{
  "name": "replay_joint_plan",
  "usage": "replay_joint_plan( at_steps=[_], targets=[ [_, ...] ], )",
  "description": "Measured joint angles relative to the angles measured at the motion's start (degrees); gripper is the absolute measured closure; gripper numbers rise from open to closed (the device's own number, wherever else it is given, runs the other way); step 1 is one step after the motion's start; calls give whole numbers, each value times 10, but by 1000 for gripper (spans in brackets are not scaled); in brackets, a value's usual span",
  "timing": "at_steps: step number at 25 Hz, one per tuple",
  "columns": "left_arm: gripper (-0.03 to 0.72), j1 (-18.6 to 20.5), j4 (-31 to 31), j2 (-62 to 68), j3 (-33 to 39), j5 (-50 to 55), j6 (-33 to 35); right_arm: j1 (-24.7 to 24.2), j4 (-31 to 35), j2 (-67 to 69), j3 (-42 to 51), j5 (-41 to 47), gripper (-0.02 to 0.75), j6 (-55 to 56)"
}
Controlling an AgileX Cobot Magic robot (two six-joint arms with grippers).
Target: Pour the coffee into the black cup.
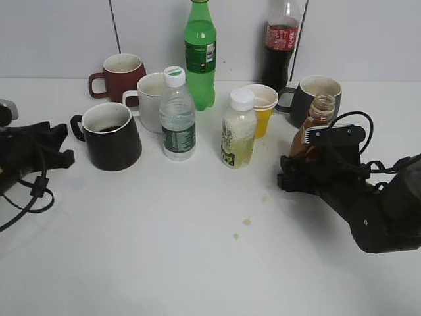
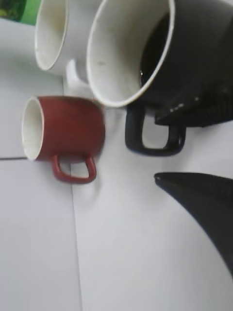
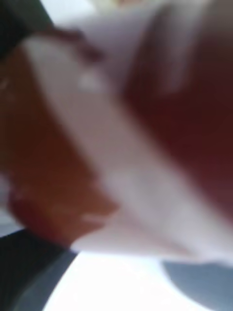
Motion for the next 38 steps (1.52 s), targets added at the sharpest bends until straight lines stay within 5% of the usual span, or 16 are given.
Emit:
replay_joint_plan(
  at_steps=[5, 13, 29, 38],
  targets=[
    [435, 0, -52, -115, 3, 168, -4, 0, 11, -33, 0, 86, 92, -10],
    [435, 0, -92, -299, 1, 366, -6, 0, 11, -154, 0, 278, 132, -68],
    [436, 0, -109, -616, -157, 1137, -6, 0, 2, -538, 0, 821, 152, -88],
    [436, 0, -68, -835, -160, 1350, -6, 0, -157, -816, -2, 1132, 152, 38]
  ],
)
